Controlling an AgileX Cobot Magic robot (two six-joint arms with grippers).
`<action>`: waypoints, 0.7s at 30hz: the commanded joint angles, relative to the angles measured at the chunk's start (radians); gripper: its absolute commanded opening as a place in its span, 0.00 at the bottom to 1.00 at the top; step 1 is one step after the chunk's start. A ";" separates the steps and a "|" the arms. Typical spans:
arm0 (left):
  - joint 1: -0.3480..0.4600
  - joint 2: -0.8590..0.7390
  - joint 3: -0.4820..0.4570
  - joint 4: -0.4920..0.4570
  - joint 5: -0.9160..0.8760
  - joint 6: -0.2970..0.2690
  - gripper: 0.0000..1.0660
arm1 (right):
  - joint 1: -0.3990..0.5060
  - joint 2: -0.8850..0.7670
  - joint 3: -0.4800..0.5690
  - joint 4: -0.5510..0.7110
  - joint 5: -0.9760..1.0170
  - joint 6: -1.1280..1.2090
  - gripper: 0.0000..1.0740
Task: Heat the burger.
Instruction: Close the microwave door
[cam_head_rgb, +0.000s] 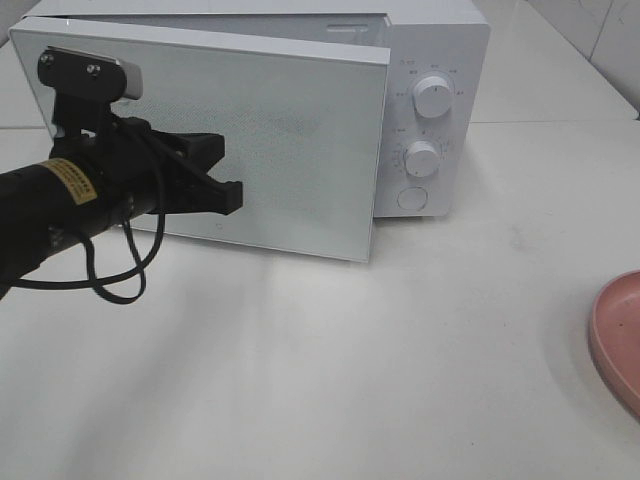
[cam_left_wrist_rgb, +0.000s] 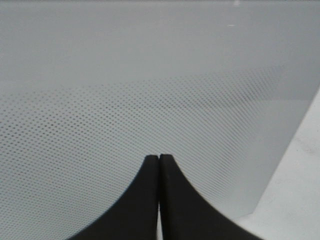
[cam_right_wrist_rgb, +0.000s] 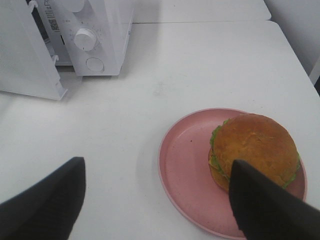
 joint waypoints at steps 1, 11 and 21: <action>-0.057 0.040 -0.066 -0.112 -0.008 0.078 0.00 | -0.006 -0.026 0.001 0.001 -0.002 -0.013 0.71; -0.128 0.143 -0.235 -0.229 0.016 0.164 0.00 | -0.006 -0.026 0.001 0.001 -0.002 -0.013 0.71; -0.130 0.224 -0.396 -0.243 0.100 0.167 0.00 | -0.006 -0.026 0.001 0.001 -0.002 -0.012 0.71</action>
